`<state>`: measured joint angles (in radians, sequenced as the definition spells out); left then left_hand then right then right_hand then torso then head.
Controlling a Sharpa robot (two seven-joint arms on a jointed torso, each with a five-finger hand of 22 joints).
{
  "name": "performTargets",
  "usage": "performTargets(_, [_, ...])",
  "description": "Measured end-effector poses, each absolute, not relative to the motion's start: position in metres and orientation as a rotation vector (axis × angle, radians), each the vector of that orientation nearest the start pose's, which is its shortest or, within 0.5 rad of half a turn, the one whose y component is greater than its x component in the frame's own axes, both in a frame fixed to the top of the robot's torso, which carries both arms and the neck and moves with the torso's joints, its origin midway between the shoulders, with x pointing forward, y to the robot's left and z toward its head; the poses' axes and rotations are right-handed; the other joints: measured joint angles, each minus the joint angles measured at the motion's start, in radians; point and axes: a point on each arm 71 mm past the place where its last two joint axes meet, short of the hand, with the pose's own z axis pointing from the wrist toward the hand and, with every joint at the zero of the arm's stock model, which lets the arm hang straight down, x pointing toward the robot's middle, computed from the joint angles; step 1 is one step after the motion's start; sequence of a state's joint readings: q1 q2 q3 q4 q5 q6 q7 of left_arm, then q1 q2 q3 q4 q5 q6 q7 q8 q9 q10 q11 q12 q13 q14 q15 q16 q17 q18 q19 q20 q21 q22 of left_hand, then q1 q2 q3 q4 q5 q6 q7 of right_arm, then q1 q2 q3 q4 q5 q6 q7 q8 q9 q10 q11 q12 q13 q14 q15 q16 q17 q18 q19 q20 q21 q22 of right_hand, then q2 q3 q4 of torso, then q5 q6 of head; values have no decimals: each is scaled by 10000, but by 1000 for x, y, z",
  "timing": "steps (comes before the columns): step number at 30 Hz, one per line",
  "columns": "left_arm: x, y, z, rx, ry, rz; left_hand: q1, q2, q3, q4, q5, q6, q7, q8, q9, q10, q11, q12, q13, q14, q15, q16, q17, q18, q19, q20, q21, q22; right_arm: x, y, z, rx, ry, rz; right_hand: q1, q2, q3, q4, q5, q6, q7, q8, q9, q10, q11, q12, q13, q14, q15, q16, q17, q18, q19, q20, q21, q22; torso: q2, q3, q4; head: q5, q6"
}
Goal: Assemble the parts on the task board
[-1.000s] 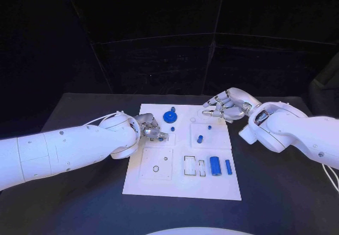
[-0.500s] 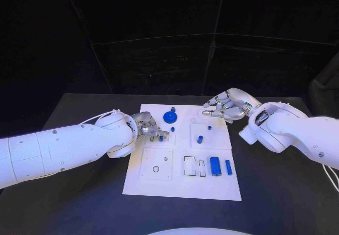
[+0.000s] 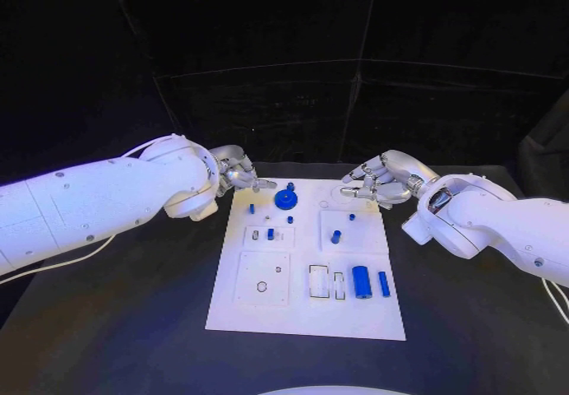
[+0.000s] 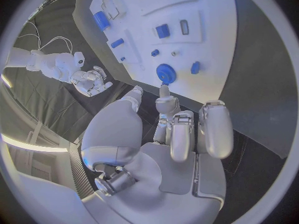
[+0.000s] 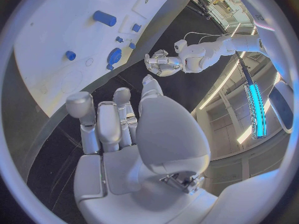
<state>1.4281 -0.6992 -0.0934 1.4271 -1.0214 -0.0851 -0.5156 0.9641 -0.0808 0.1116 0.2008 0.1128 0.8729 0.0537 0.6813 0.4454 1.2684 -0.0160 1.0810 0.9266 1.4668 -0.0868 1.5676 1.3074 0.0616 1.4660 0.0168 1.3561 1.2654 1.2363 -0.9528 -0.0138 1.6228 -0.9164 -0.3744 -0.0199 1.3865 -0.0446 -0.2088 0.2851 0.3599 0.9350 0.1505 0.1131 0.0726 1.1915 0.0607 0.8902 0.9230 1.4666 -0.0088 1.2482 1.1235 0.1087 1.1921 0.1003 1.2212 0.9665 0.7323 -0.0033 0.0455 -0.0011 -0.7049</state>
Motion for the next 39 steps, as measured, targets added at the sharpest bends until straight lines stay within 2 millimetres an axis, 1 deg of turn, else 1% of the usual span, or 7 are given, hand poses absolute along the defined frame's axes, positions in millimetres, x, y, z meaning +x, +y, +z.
performTargets(3, [545, 180, -121, -2524, 20253, -4415, 48, 48, -83, 43, 0, -14, 15, -58, -68, 0, 1, 0, -23, -13, 13, 0, 0, 0, -35, 35, 0, -23, 478, -229, -151, 3535, 16569, 9412, 0, 0, 0, 0, 0, 0, 0, -1, 0, 0, 0, 0, 0, 0, 0, 0, 0, 0, 0, 0, 0, 0, 1, 1, 2, 32, 26])
performTargets(7, [562, 179, -123, -2321, 20786, -3883, 82, 82, -138, 76, 0, -14, 14, -67, -115, -17, 18, 0, -33, -13, 13, 0, 0, 1, -35, 35, -29, -34, 478, -227, -151, 3513, 16576, 9452, 0, 0, 0, 0, 0, 0, 0, -1, 0, 0, 0, 0, 1, 0, 0, 0, 1, -1, 0, 0, 2, 0, 9, -2, 1, 106, 61])
performTargets(13, [577, 183, -135, -2057, 21489, -3015, 110, 110, -217, 100, 0, -14, 14, -113, -149, -36, 36, 0, -54, -13, 13, 0, 0, 1, -35, 35, -45, -34, 478, -225, -151, 3496, 16580, 9483, 1, 0, 1, 0, 0, 0, 0, -1, 0, 0, 0, 0, 1, 0, 0, 0, 1, -1, 0, 0, 2, 1, 38, -14, -29, 165, 109])
performTargets(16, [582, 184, -144, -1975, 21780, -2648, 110, 110, -217, 100, 0, -14, 14, -113, -159, -36, 36, 0, -54, -13, 13, 0, 0, 1, -35, 35, -45, -34, 478, -225, -151, 3490, 16582, 9494, 1, 0, 1, 0, 1, -34, -33, 33, 0, 0, 0, 0, 1, 0, 0, 0, 1, 0, 0, 0, 2, 1, 53, -19, -37, 183, 125])
performTargets(18, [583, 186, -149, -1952, 21939, -2470, 162, 162, -252, 135, 0, -14, 15, -113, -171, -36, 36, 0, -54, -13, 13, 0, 0, 1, -7, 63, -45, -34, 478, -224, -151, 3486, 16583, 9502, 1, -1, 1, 0, 0, -33, -33, 32, 0, 0, 0, 0, 1, 0, 0, 0, 1, 0, 0, 0, 2, -2, 57, -21, -37, 190, 128])
performTargets(27, [584, 184, -168, -1764, 22511, -2085, 162, 162, -317, 146, 0, 27, 55, -112, -180, -35, 36, 0, -37, -13, 13, 0, 0, 2, 0, 71, -45, -8, 478, -222, -151, 3459, 16587, 9548, 1, -1, 1, 0, 1, -33, -33, 31, 0, 0, 0, 0, -14, 0, 0, 0, 1, 0, 0, 0, 3, -13, 57, -26, -37, 211, 116])
performTargets(39, [582, 182, -173, -1572, 22746, -2030, 219, 219, -419, 193, 0, 85, 37, -112, -216, -35, 36, 0, -8, -13, 12, 0, 0, 1, 0, 70, -45, 30, 479, -221, -151, 3451, 16585, 9559, 2, -1, 2, -1, 1, -33, -33, 30, 0, 1, 0, 0, -13, 0, 0, 1, 2, -1, 0, 0, -34, -12, 50, -15, -38, 212, 78])
